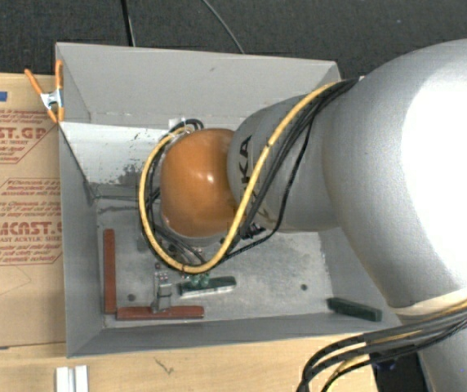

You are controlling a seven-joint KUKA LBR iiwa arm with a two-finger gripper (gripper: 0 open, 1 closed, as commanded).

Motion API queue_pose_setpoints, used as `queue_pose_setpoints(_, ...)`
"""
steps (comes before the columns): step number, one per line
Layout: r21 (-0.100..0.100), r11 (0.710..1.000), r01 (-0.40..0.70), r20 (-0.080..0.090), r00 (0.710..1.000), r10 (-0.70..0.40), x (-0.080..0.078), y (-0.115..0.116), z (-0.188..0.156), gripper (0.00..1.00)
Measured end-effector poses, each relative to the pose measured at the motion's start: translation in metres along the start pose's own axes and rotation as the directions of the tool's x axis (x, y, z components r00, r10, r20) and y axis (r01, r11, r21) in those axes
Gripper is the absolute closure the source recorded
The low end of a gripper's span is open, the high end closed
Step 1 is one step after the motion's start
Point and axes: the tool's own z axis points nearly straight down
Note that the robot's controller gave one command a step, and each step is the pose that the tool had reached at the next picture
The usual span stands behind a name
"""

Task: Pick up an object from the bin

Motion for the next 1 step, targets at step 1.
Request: queue_pose_setpoints(1,0.002,0.980,0.200,-0.003,0.980,-0.200,-0.0400,0.0181,-0.0123,0.00)
